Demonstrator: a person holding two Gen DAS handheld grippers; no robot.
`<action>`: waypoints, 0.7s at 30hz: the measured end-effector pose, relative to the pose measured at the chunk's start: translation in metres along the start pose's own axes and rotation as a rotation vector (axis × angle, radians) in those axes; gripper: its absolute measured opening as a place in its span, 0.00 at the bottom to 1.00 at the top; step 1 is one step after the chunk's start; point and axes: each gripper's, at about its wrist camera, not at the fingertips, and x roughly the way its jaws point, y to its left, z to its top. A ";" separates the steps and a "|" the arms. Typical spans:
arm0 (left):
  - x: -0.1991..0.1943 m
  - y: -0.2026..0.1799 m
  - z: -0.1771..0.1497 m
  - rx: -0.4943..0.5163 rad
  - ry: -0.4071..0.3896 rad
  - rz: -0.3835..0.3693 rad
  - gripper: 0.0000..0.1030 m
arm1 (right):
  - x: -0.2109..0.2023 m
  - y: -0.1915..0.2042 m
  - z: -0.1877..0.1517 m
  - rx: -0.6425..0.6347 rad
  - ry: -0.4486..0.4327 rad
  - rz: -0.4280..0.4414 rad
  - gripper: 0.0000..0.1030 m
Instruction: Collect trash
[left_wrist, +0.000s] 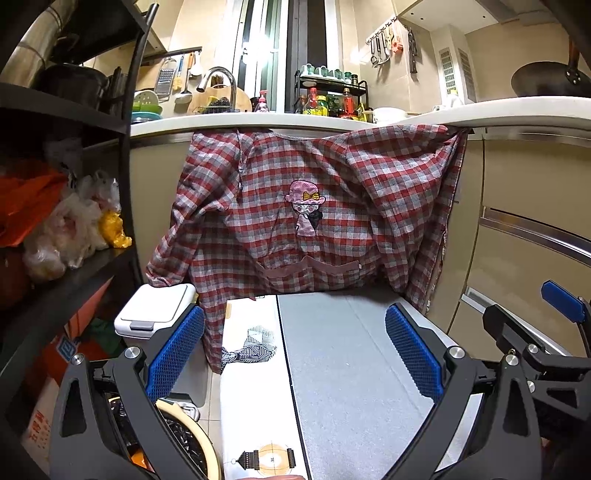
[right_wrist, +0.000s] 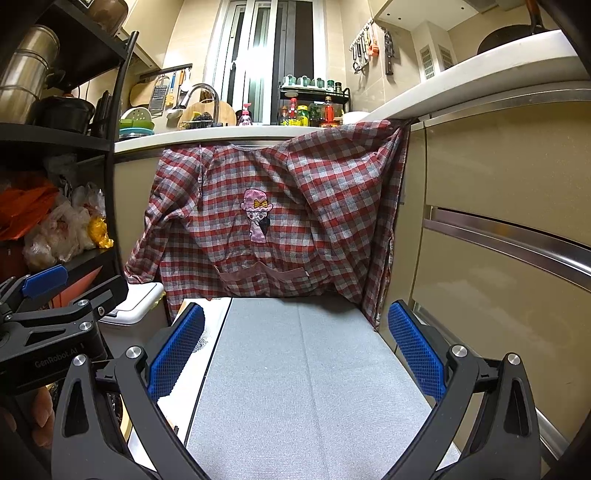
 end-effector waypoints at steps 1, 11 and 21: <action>0.000 -0.001 0.000 -0.001 0.000 0.001 0.93 | 0.000 0.001 0.000 0.000 0.000 0.000 0.95; 0.000 -0.003 0.001 0.000 0.000 0.004 0.93 | 0.000 0.000 0.000 0.000 0.000 0.000 0.95; 0.000 0.001 0.000 -0.015 0.005 -0.011 0.93 | -0.001 0.000 -0.001 0.006 0.003 0.003 0.95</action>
